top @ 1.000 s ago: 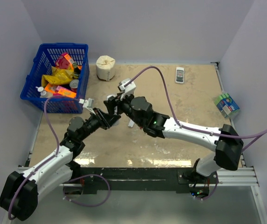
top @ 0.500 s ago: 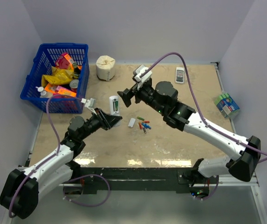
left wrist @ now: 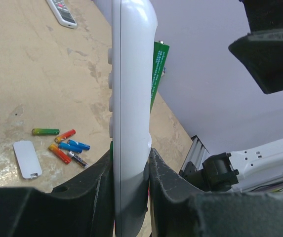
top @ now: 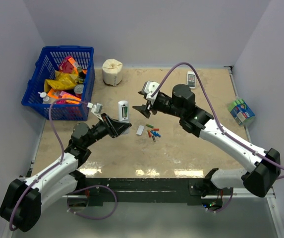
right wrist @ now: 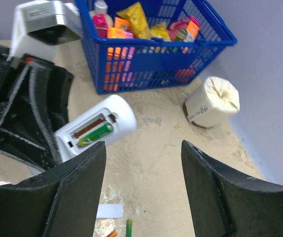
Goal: Load the batteries into the remote control
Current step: Load the battery into the remote control.
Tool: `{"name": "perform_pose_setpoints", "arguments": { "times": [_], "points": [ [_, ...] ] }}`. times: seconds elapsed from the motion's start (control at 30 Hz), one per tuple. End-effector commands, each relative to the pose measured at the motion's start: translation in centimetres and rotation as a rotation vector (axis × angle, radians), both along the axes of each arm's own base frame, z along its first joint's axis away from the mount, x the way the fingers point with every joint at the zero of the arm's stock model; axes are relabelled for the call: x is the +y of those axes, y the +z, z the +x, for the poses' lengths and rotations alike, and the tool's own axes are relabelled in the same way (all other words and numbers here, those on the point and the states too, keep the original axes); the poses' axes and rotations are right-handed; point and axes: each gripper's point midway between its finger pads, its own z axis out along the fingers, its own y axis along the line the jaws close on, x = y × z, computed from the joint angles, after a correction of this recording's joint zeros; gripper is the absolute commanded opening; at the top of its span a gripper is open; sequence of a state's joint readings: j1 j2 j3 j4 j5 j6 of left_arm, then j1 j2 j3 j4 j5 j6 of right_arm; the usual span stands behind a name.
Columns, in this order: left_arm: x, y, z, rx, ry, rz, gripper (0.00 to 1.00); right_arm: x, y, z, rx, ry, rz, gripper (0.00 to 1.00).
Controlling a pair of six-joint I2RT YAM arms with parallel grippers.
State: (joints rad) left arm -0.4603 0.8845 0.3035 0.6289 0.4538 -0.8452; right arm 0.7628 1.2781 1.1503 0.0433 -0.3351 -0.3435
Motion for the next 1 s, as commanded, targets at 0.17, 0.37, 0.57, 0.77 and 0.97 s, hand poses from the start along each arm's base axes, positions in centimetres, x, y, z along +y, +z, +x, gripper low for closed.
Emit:
{"name": "perform_pose_setpoints", "arguments": {
  "times": [0.17, 0.37, 0.57, 0.77, 0.97],
  "points": [
    [-0.6, 4.0, -0.2, -0.142, -0.041, -0.043, 0.0, 2.0, -0.1, -2.2, -0.084, 0.204, -0.024, 0.64],
    [-0.6, 4.1, -0.2, -0.145, -0.042, -0.043, 0.0, 2.5, -0.6, -2.2, -0.11, 0.231, -0.035, 0.57],
    [-0.6, 4.1, -0.2, -0.145, -0.043, -0.042, 0.0, 2.9, -0.4, -2.4, -0.134, 0.266, -0.016, 0.48],
    [-0.5, 4.0, -0.2, -0.148, -0.042, -0.042, 0.0, 3.8, -0.8, -2.4, -0.11, 0.306, -0.025, 0.38],
    [-0.6, 4.1, -0.3, -0.151, -0.045, -0.042, 0.0, 4.2, -1.0, -2.4, -0.1, 0.321, -0.024, 0.36]
  ]
}}
